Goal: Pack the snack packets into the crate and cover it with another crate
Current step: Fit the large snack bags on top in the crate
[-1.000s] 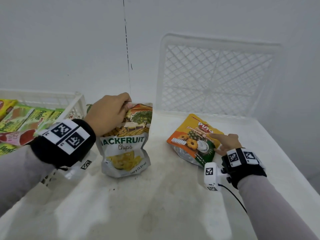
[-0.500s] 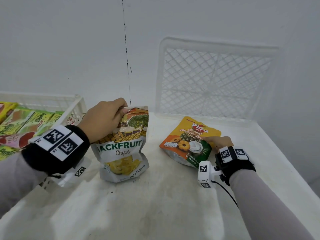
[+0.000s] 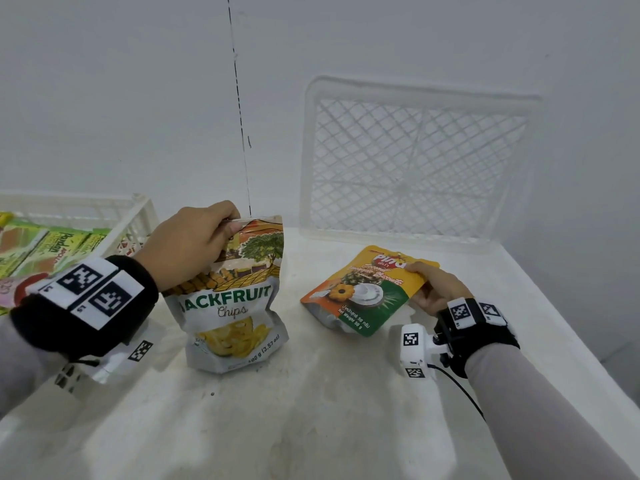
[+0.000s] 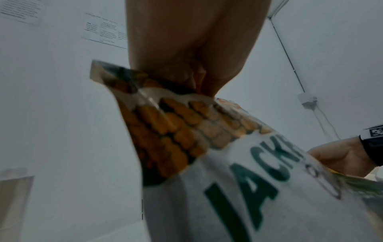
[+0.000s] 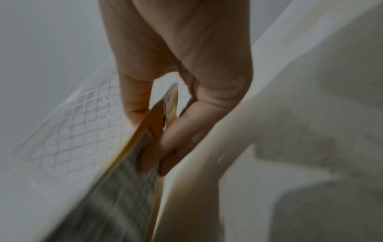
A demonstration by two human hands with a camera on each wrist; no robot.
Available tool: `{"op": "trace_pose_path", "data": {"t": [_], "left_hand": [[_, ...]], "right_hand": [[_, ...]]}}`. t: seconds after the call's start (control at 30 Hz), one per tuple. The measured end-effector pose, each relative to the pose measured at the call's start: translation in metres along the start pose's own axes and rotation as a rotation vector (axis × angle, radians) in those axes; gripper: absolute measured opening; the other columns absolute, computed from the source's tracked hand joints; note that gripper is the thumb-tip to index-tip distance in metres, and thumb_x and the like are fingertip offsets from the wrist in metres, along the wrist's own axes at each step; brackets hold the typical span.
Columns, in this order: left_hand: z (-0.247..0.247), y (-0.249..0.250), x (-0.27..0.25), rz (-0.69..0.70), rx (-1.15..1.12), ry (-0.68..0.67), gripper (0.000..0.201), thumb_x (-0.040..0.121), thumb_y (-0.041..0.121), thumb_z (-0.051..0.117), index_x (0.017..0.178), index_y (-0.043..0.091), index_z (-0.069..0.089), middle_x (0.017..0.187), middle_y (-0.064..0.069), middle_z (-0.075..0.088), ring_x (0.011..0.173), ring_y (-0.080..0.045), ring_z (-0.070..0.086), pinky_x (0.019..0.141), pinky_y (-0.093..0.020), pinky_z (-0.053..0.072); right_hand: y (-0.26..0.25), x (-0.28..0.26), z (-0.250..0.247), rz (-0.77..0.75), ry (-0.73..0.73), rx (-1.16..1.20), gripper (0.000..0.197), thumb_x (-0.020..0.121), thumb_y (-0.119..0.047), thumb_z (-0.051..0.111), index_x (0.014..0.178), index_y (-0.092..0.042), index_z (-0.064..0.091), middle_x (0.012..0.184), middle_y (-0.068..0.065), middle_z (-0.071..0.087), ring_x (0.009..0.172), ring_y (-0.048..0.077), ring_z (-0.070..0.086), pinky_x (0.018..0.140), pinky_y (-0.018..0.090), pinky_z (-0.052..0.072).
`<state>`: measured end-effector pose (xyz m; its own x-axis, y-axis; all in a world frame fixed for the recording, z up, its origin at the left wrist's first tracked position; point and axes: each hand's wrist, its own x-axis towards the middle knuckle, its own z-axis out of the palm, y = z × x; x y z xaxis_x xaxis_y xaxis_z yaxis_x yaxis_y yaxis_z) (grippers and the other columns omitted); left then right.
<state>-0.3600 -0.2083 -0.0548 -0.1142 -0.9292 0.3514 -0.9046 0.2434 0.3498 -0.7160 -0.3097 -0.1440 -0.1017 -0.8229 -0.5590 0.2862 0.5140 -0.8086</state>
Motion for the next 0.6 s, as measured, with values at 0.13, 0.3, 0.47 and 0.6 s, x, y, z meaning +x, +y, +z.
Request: {"op": "trace_pose_path", "data": {"t": [0.13,0.3,0.47,0.6], "left_hand": [[-0.007,0.0,0.005,0.023,0.057,-0.026,0.021,0.096,0.031,0.043,0.093,0.015,0.057,0.063,-0.001,0.06,0.058,-0.018,0.054,0.057,-0.034,0.045],[-0.021,0.004,0.007,0.071,0.148,-0.074,0.022,0.096,0.034,0.041,0.095,0.019,0.057,0.072,-0.002,0.063,0.064,-0.021,0.055,0.06,-0.037,0.047],[-0.046,0.004,0.0,0.067,0.177,-0.019,0.022,0.096,0.038,0.039,0.096,0.022,0.055,0.072,0.001,0.062,0.064,-0.02,0.054,0.06,-0.036,0.047],[-0.087,-0.009,-0.003,0.042,0.118,0.085,0.02,0.095,0.041,0.04,0.092,0.026,0.054,0.08,0.001,0.063,0.073,-0.024,0.057,0.064,-0.037,0.047]], "right_hand": [[-0.004,-0.009,-0.003,0.09,-0.157,-0.101,0.018,0.082,0.005,0.06,0.1,0.002,0.058,0.082,0.021,0.072,0.067,0.03,0.072,0.049,0.038,0.056],[-0.01,-0.021,0.008,0.065,-0.256,-0.081,0.021,0.086,-0.005,0.06,0.107,-0.002,0.059,0.102,0.018,0.07,0.079,0.028,0.072,0.061,0.042,0.06],[-0.021,-0.05,0.04,-0.063,-0.346,-0.101,0.02,0.09,-0.012,0.058,0.107,-0.004,0.061,0.096,0.014,0.073,0.081,0.025,0.072,0.058,0.038,0.059],[-0.024,-0.081,0.077,-0.278,-0.358,-0.169,0.021,0.088,-0.011,0.059,0.108,-0.005,0.062,0.097,0.011,0.073,0.085,0.025,0.072,0.059,0.038,0.058]]}}
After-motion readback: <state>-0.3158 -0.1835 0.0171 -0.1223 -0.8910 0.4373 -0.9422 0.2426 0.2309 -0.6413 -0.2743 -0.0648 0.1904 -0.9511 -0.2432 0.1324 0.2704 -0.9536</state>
